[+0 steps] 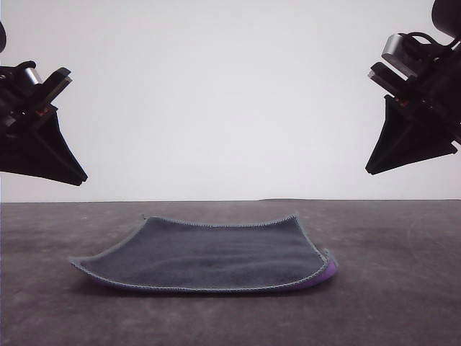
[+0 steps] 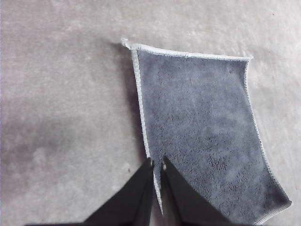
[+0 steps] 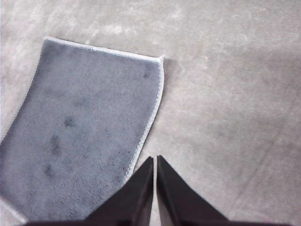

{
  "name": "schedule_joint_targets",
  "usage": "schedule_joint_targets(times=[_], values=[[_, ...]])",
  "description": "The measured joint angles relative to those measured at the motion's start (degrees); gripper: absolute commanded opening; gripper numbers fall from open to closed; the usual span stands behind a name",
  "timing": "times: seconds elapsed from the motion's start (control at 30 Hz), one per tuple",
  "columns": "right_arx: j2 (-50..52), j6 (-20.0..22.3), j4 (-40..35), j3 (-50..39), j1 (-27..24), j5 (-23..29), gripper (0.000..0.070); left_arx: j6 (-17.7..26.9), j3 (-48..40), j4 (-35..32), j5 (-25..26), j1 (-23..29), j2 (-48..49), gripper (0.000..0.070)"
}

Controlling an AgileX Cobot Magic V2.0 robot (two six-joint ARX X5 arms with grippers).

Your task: Fold clothes

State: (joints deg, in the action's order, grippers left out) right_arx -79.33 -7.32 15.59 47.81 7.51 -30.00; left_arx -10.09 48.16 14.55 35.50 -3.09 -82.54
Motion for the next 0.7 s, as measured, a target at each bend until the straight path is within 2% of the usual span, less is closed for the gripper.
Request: schedule_joint_targets(times=[0.03,0.07,0.13,0.17,0.23,0.57,0.7], values=[[0.0,0.01,0.01,0.0,0.0,-0.01,0.01,0.0,0.0,0.01,0.01,0.0,0.0,0.005],[0.0,0.01,0.02,0.0,0.0,-0.03,0.019,0.0,0.0,0.03,0.03,0.0,0.0,0.008],[0.0,0.02,0.16,0.0,0.0,-0.16,0.0398,-0.02,0.0,0.25,0.06,0.01,0.0,0.0243],[0.0,0.01,0.31,0.0,0.0,-0.22,0.0472,-0.02,0.0,0.42,0.07,0.02,0.0,0.035],[0.0,0.01,0.56,0.0,0.0,-0.23,0.049,-0.01,0.0,0.68,0.07,0.0,0.0,0.0438],[-0.04,0.01,-0.13,0.0,0.27,-1.97,0.0489,-0.23,0.0,1.18,0.07,-0.42,0.0,0.0434],[-2.21,-0.68,-5.43,0.29,1.16,-3.04,0.0489,-1.36,0.83,-2.32,0.21,-1.38,-0.93,0.0434]])
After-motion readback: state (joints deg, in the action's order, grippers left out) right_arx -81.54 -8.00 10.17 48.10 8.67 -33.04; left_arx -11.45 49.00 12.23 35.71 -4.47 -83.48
